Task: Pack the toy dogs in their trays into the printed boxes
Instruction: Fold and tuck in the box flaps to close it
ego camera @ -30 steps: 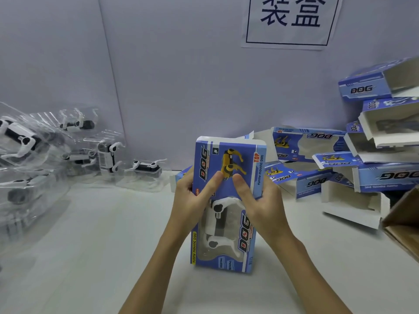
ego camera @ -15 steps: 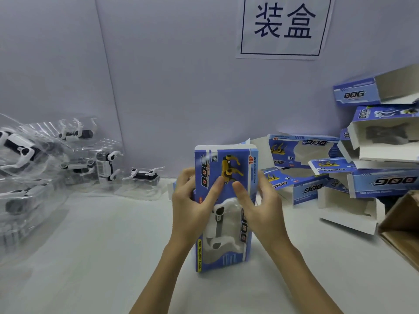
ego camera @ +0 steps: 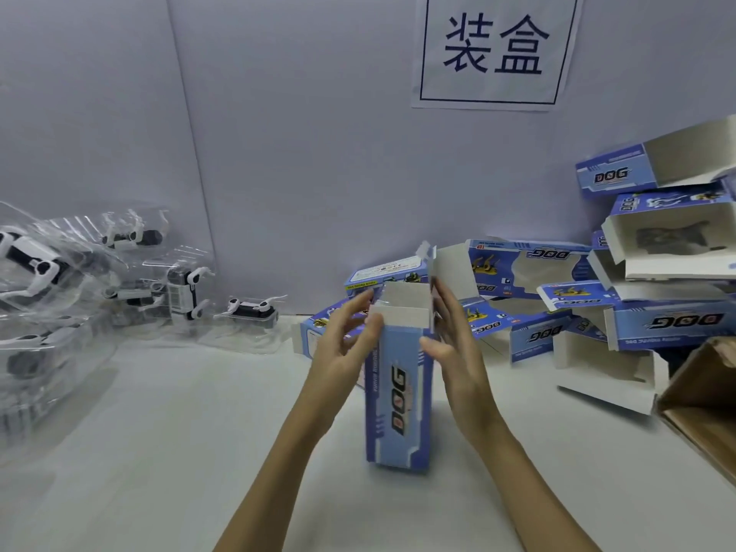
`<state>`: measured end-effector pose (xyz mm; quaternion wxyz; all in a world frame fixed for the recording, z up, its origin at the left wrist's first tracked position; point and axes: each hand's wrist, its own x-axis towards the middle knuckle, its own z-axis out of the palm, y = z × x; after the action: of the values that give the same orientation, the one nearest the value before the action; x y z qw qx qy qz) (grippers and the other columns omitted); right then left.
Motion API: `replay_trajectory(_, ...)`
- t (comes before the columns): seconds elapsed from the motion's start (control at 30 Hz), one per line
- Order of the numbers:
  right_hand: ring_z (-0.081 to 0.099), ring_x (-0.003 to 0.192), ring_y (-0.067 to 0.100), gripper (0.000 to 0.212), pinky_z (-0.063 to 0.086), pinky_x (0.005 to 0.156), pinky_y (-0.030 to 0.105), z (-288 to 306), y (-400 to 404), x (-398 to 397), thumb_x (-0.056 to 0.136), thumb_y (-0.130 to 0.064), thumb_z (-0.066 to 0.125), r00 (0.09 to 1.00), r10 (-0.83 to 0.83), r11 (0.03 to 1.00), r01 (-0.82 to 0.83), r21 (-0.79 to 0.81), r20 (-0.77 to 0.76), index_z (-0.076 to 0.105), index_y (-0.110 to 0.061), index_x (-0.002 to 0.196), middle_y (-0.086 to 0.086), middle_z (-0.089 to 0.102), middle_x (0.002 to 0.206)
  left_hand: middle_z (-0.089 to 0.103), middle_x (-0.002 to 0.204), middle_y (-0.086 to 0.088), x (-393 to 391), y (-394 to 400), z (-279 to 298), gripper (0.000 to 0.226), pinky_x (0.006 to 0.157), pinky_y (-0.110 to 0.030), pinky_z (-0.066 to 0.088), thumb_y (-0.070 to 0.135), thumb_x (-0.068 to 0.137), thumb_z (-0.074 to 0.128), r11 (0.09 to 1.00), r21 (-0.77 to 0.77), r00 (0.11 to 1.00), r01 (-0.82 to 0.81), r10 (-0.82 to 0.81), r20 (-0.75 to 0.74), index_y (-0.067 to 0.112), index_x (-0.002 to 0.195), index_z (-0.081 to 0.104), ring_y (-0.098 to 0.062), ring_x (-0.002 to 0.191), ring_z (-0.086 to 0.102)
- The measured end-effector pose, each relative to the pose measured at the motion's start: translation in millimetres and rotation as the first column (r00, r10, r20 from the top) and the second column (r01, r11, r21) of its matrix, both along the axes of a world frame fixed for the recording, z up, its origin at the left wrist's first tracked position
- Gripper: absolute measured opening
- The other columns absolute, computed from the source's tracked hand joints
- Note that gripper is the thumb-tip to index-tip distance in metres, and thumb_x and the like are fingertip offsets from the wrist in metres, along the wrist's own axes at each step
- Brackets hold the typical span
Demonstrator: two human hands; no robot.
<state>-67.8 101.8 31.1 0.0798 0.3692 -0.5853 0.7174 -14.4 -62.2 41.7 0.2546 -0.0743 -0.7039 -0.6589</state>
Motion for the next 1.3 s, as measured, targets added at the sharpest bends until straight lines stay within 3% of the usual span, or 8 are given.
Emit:
replay_trajectory(0.17, 0.064, 0.129, 0.029, 0.047, 0.061, 0.095, 0.042, 0.6, 3.0, 0.7, 0.097, -0.038, 0.058, 0.997, 0.023, 0.999, -0.019, -0.050, 0.073, 0.052, -0.049, 0.142, -0.002, 0.065, 0.141, 0.056, 0.141, 0.009, -1.9, 8.0, -15.2, 0.091, 0.085, -0.026, 0.060, 0.066, 0.072, 0.077, 0.986, 0.004, 0.980, 0.165, -0.164, 0.116, 0.060, 0.150, 0.029, -0.010, 0.121, 0.066)
replay_trajectory(0.4, 0.069, 0.116, 0.015, 0.033, 0.060, 0.084, 0.026, -1.2, -5.0, -0.5, 0.113, -0.020, 0.042, 0.977, -0.203, 0.979, 0.203, -0.009, -0.058, 0.046, -0.029, 0.144, 0.002, 0.062, 0.134, 0.038, 0.136, 0.011, -8.7, 17.9, -22.3, 0.126, 0.104, -0.037, 0.055, 0.064, 0.060, 0.090, 0.951, -0.097, 0.951, -0.294, 0.281, -0.131, 0.048, 0.161, 0.016, -0.020, 0.130, 0.056)
replay_trajectory(0.6, 0.064, 0.121, 0.012, 0.041, 0.059, 0.095, 0.034, 2.6, -0.5, -1.3, 0.101, -0.046, 0.055, 0.980, -0.190, 0.974, 0.196, 0.115, -0.061, 0.062, -0.036, 0.140, -0.003, 0.056, 0.145, 0.038, 0.131, 0.009, -13.8, 23.9, -26.4, 0.086, 0.100, -0.042, 0.057, 0.062, 0.071, 0.085, 0.943, -0.088, 0.934, -0.321, 0.299, -0.194, 0.042, 0.144, 0.043, -0.024, 0.127, 0.055)
replay_trajectory(0.77, 0.031, 0.148, -0.012, 0.038, 0.034, 0.113, 0.008, 7.7, 18.0, -14.9, 0.105, -0.041, 0.046, 0.981, -0.193, 0.972, 0.194, 0.134, -0.020, 0.059, -0.047, 0.140, -0.016, 0.040, 0.163, 0.044, 0.137, 0.012, -13.1, 21.2, -27.3, 0.050, 0.104, -0.039, 0.050, 0.038, 0.090, 0.078, 0.954, -0.161, 0.949, -0.254, 0.214, -0.232, 0.031, 0.130, 0.049, -0.017, 0.132, 0.052)
replay_trajectory(0.9, 0.048, 0.145, 0.010, 0.042, 0.043, 0.120, 0.040, 3.4, 26.0, -23.9, 0.104, -0.043, 0.052, 0.989, -0.054, 0.998, 0.055, -0.006, 0.137, 0.060, -0.035, 0.145, -0.017, 0.057, 0.151, 0.058, 0.137, 0.003, -11.3, 23.5, -22.1, 0.047, 0.082, -0.021, 0.059, 0.034, 0.094, 0.071, 0.990, -0.128, 0.989, -0.053, 0.035, -0.141, 0.031, 0.131, 0.043, -0.002, 0.118, 0.065)
replay_trajectory(1.03, 0.061, 0.131, 0.035, 0.026, 0.047, 0.111, 0.062, 3.2, 22.1, -23.2, 0.097, -0.045, 0.062, 0.980, -0.084, 0.991, 0.101, -0.088, 0.181, 0.067, -0.035, 0.120, -0.005, 0.068, 0.134, 0.047, 0.150, 0.012, -14.1, 13.7, -18.7, 0.055, 0.092, -0.012, 0.051, 0.036, 0.095, 0.067, 0.984, -0.172, 0.994, -0.049, 0.031, -0.107, 0.036, 0.146, 0.046, 0.001, 0.129, 0.054)
replay_trajectory(1.2, 0.075, 0.100, 0.015, 0.041, 0.062, 0.072, 0.033, 3.5, 17.7, -19.9, 0.102, -0.056, 0.048, 0.954, -0.251, 0.965, 0.259, -0.030, 0.165, 0.067, -0.020, 0.101, -0.014, 0.071, 0.122, 0.046, 0.140, 0.020, -19.6, 9.8, -18.0, 0.025, 0.087, 0.001, 0.041, 0.039, 0.095, 0.067, 0.960, -0.259, 0.987, -0.109, 0.075, -0.139, 0.025, 0.115, 0.061, 0.020, 0.128, 0.044)
replay_trajectory(1.3, 0.070, 0.102, 0.008, 0.030, 0.053, 0.075, 0.015, 2.2, 8.9, -25.5, 0.106, -0.034, 0.058, 0.897, -0.441, 0.897, 0.440, 0.040, 0.025, 0.060, -0.009, 0.090, -0.011, 0.070, 0.119, 0.054, 0.122, 0.023, -22.9, 13.6, -10.7, 0.030, 0.080, -0.009, 0.049, 0.051, 0.100, 0.055, 0.985, -0.140, 0.987, -0.100, 0.080, -0.142, 0.022, 0.099, 0.065, 0.005, 0.107, 0.060)
